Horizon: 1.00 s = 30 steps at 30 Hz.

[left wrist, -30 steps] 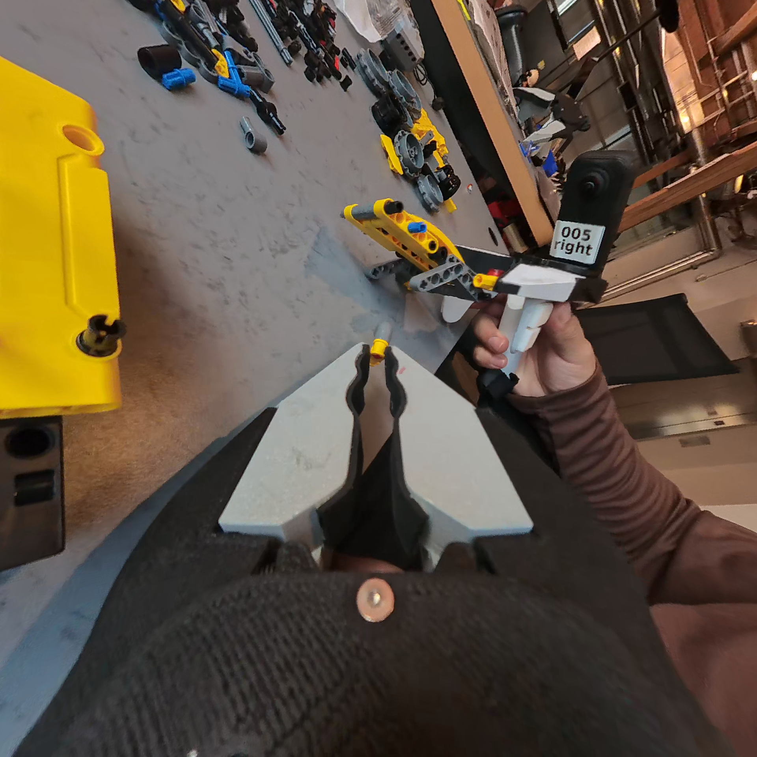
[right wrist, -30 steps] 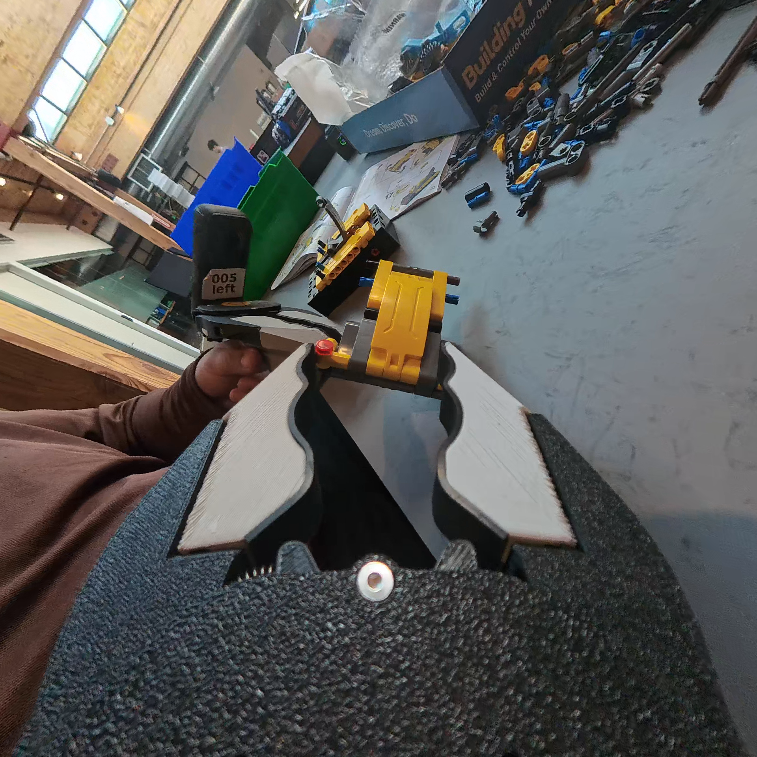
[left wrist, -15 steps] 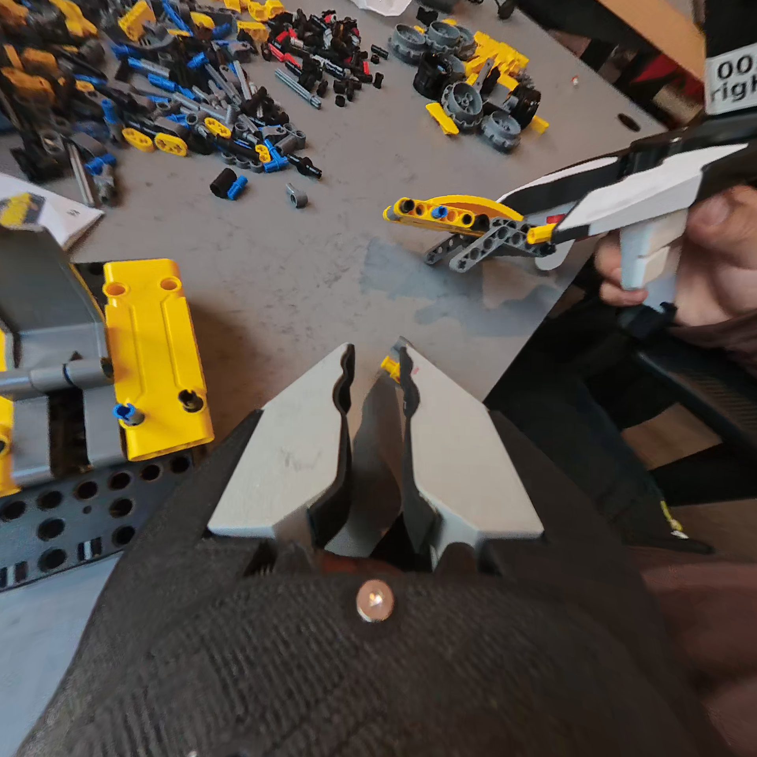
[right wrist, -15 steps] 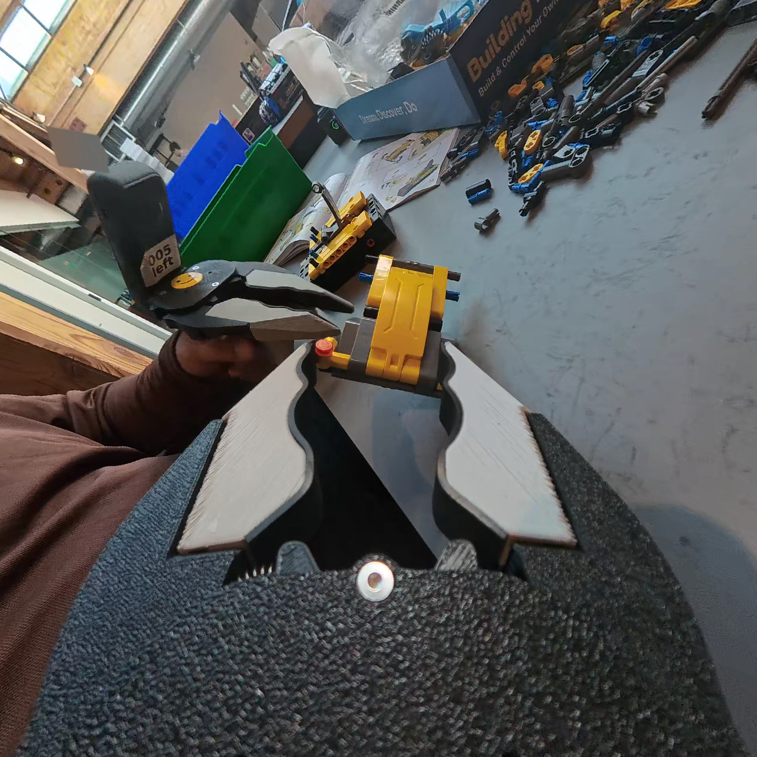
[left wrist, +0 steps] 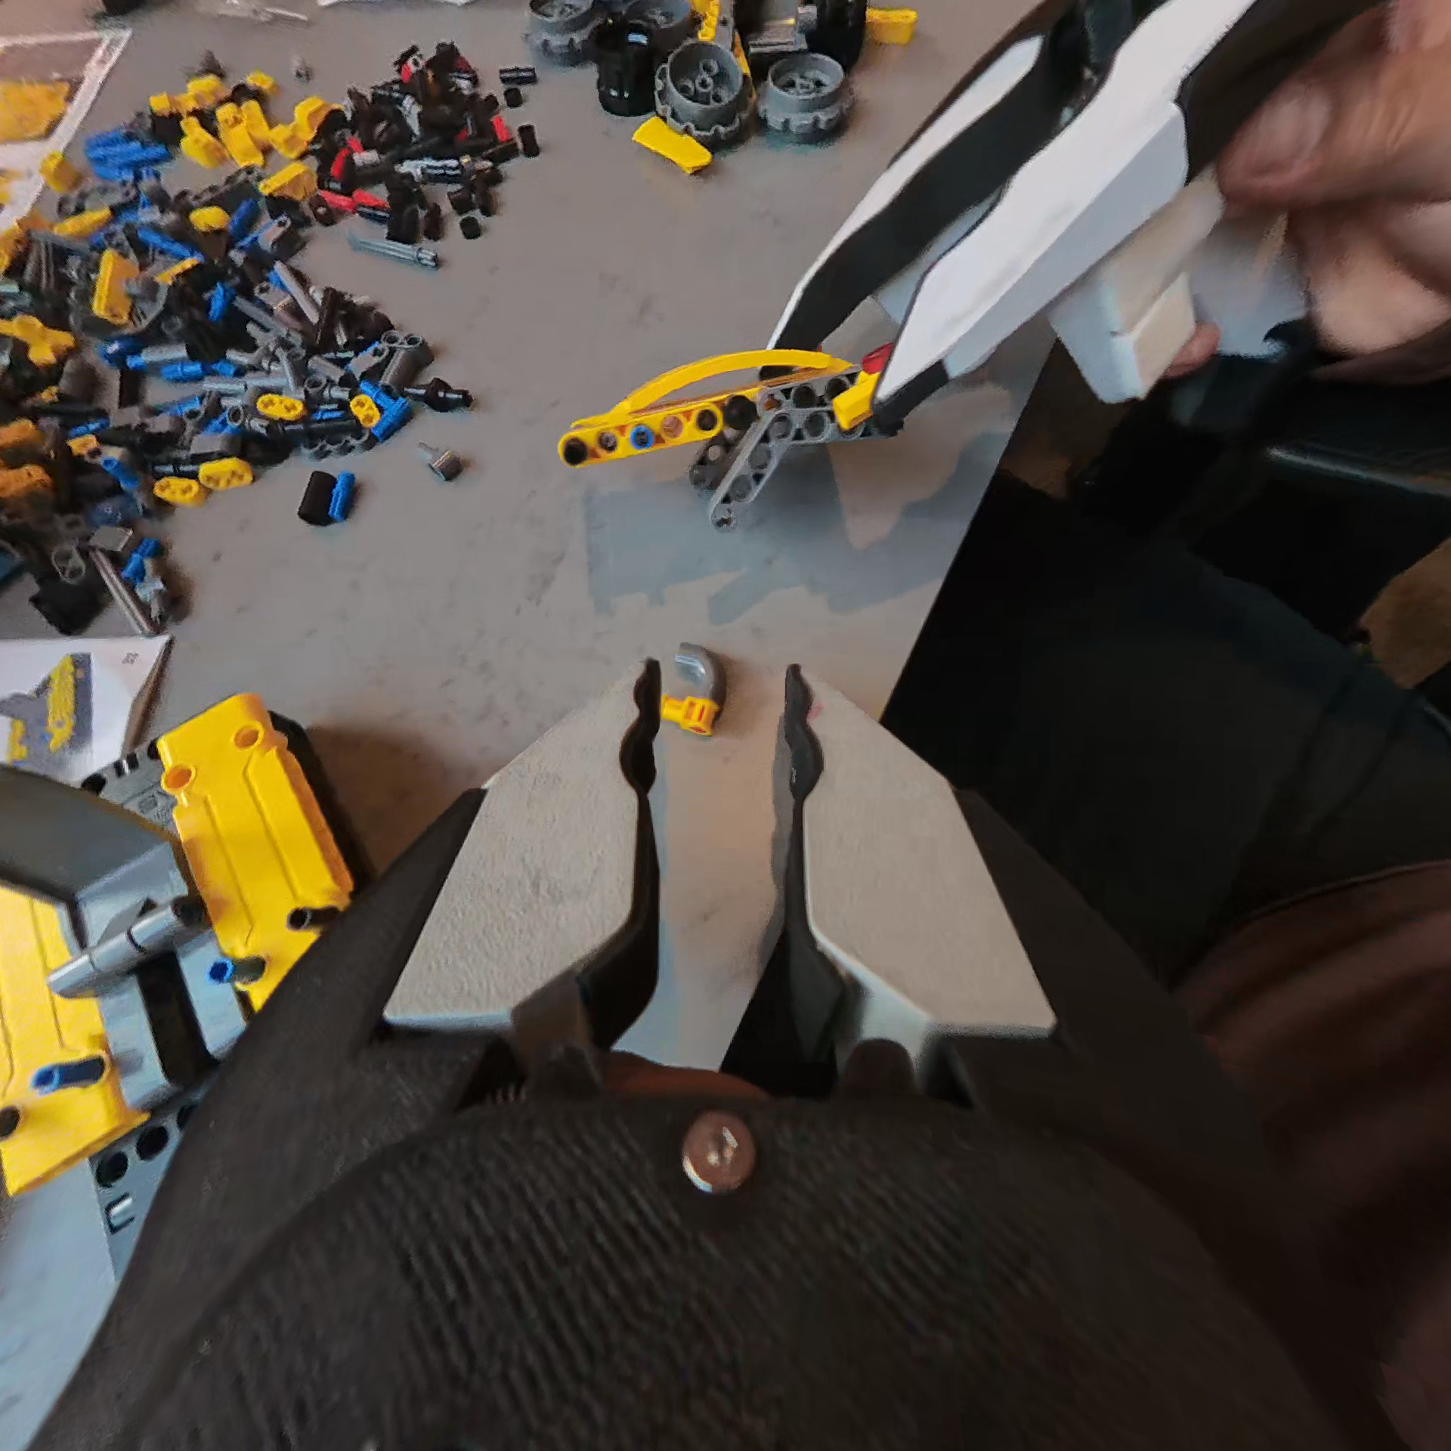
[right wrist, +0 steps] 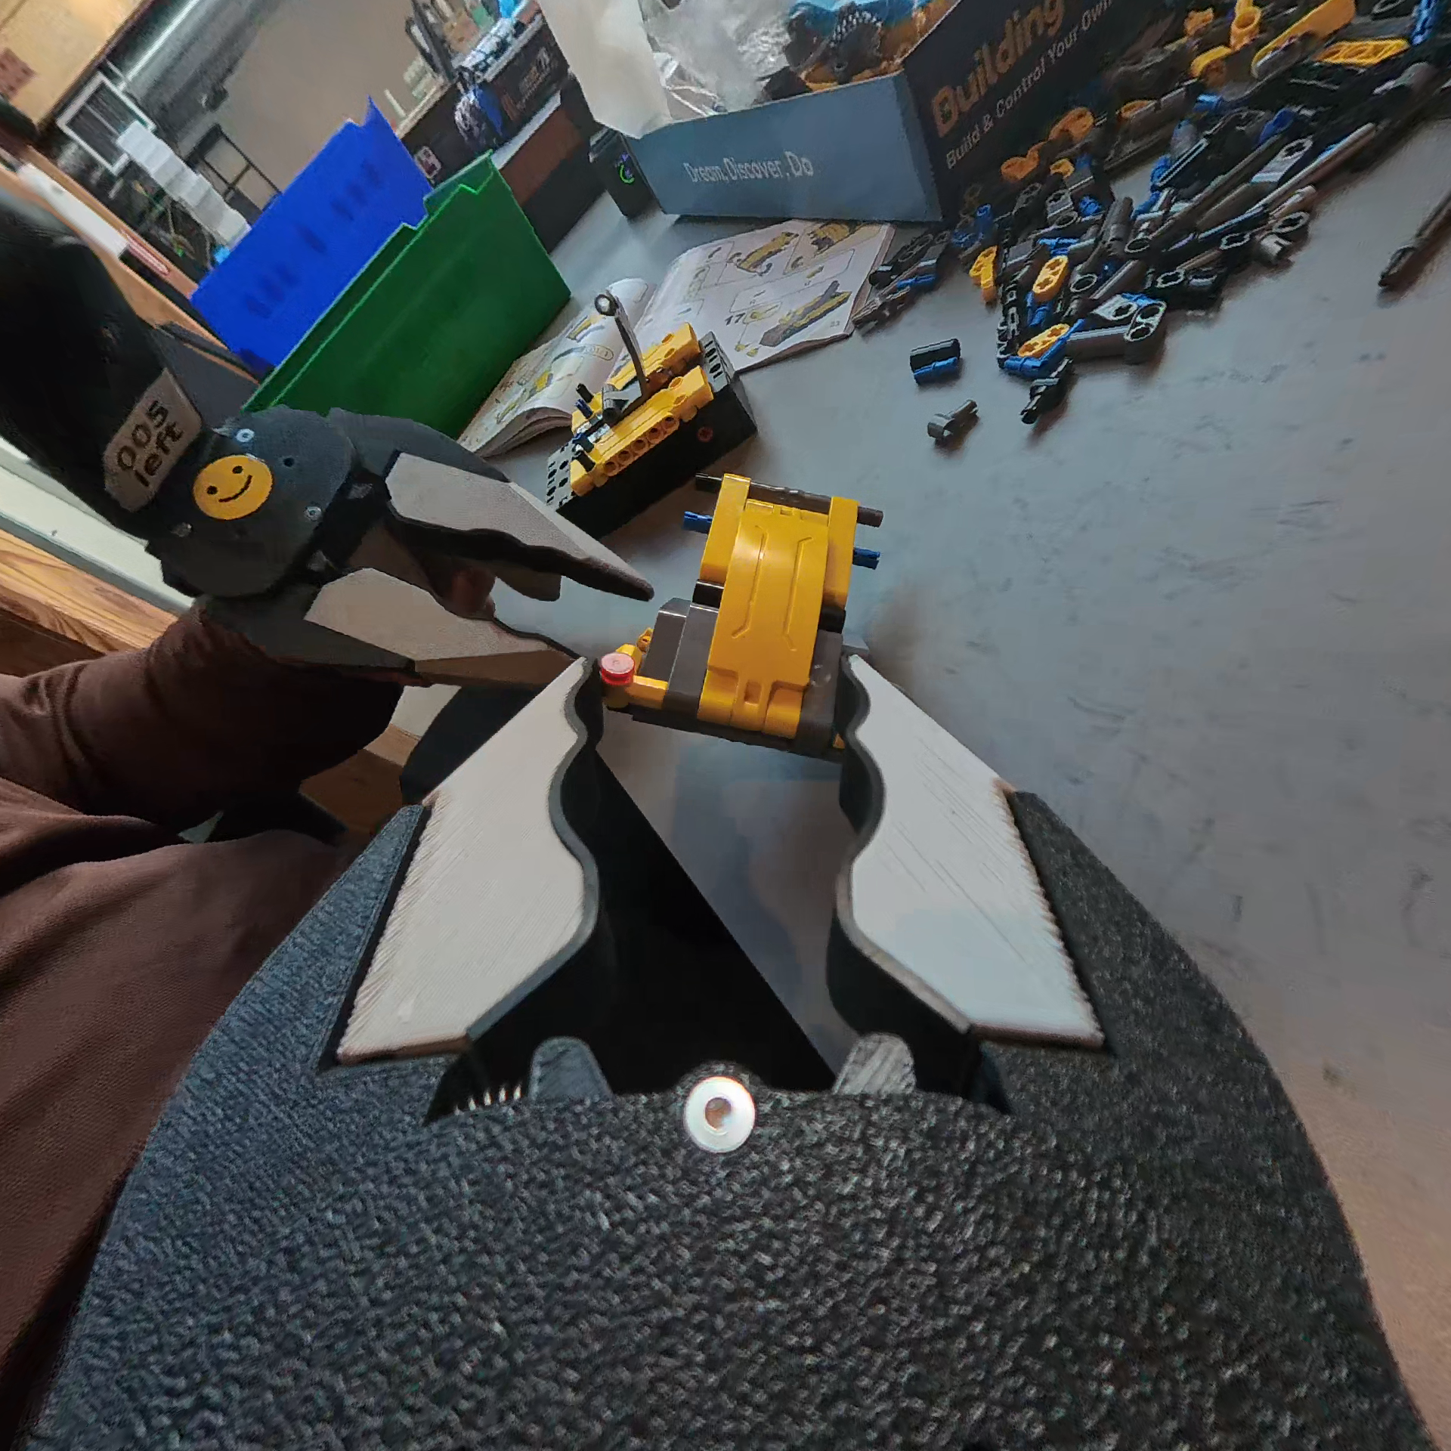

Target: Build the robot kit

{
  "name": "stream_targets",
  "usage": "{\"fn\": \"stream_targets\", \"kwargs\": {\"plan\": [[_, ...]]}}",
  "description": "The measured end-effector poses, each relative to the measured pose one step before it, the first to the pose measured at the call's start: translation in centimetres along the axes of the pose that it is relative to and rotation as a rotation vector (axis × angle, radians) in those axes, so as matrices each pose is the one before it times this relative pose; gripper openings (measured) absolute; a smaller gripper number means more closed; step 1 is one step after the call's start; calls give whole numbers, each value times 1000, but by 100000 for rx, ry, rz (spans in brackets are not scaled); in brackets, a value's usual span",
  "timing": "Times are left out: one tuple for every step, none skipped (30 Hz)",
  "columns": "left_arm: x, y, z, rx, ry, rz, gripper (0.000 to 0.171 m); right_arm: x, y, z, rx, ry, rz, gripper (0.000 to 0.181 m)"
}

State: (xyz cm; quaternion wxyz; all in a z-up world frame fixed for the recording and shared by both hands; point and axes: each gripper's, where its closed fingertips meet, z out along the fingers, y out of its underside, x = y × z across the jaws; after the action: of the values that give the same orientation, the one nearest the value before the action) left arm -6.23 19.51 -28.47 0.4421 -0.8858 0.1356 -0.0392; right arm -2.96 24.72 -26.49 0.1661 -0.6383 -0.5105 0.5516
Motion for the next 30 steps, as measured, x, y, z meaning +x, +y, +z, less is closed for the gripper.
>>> {"fn": "stream_targets", "kwargs": {"plan": [[-11, 160, 298, -1933, -1759, 3233, 28, 46, 27, 14, -281, 1005, -1410, 60], [-12, 256, 335, -2547, -977, 1909, 26, 123, -2, -2, -198, 1898, -1938, 60], [54, 351, 353, -2834, 196, 406, 24, 159, 13, 9, -473, 2381, -2701, 60], [65, 317, 338, -2295, 862, -621, 20, 91, 44, 51, -725, 2189, -3013, 60], [-74, -61, 57, 290, 356, -1249, 17, 30, 50, 73, -668, 1847, -2887, 60], [-382, 36, 15, -439, -2021, 461, 13, 1, 68, 96, -847, 1545, -2419, 60], [-363, 110, -17, -500, -2516, 2677, 7, 9, 111, 100, -950, 1478, -2275, 60], [-248, 89, -53, -136, -1842, 2197, 5, 58, 118, 104, -1013, 1657, -2403, 60], [-58, 58, -46, 12, -206, 310, 6, 86, 95, 84, -806, 1660, -2424, 60], [-18, 30, -43, 116, 626, -924, 5, 87, 58, 60, -648, 1580, -2146, 60], [-84, 32, -33, 553, 303, -903, 5, 71, 60, 78, -817, 1380, -1969, 60], [-173, -57, -79, 1540, -430, -272, 5, 56, 132, 107, -1121, 1191, -1885, 60], [118, -354, -213, 3537, 1264, 58, 5, 38, 140, 120, -1081, 1168, -1915, 60], [474, -664, -351, 5252, 3653, -666, 5, 11, 65, 75, -654, 1195, -2009, 60], [201, -751, -382, 5554, 2462, -2584, 5, -1, 70, 89, -830, 1293, -2039, 60], [-82, -629, -333, 4760, 1153, -3633, 5, -38, 88, 102, -1006, 1239, -2277, 60], [-9, -644, -330, 4921, 1739, -3222, 5, -70, 130, 133, -1238, 1129, -2496, 60], [89, -712, -343, 5333, 1785, -2992, 5, -71, 142, 161, -1447, 1241, -2606, 60], [107, -650, -298, 4786, 1515, -4122, 5, -57, 110, 154, -1250, 1437, -2752, 60], [175, -491, -192, 3786, 1952, -5597, 5, -23, 69, 98, -1011, 1762, -2874, 60], [276, -394, -121, 3329, 2925, -6318, 6, -10, 65, 75, -1027, 1620, -2662, 60], [330, -385, -91, 3587, 3517, -6466, 6, -16, 63, 61, -930, 1435, -2272, 60], [333, -363, -64, 3590, 3819, -6671, 6, -41, 58, 33, -741, 1104, -1795, 60], [281, -315, -47, 3210, 3859, -7297, 6, -71, 26, -7, -516, 790, -1329, 62], [297, -266, -78, 2693, 4261, -7548, 6, -72, 18, -46, -392, 635, -1095, 62], [221, -314, -123, 2837, 3812, -6847, 5, -93, -78, -136, 121, 648, -1086, 62], [123, -481, -214, 3772, 3041, -5566, 6, -70, -290, -252, 1267, 955, -1196, 63], [131, -497, -232, 3648, 2663, -4492, 5, -68, -497, -365, 2210, 1153, -1396, 62], [164, -322, -163, 2390, 2613, -4629, 5, -138, -686, -432, 2978, 956, -1554, 61], [332, -171, -66, 1630, 3387, -4825, 5, -343, -909, -442, 4000, -296, -994, 59]]}}
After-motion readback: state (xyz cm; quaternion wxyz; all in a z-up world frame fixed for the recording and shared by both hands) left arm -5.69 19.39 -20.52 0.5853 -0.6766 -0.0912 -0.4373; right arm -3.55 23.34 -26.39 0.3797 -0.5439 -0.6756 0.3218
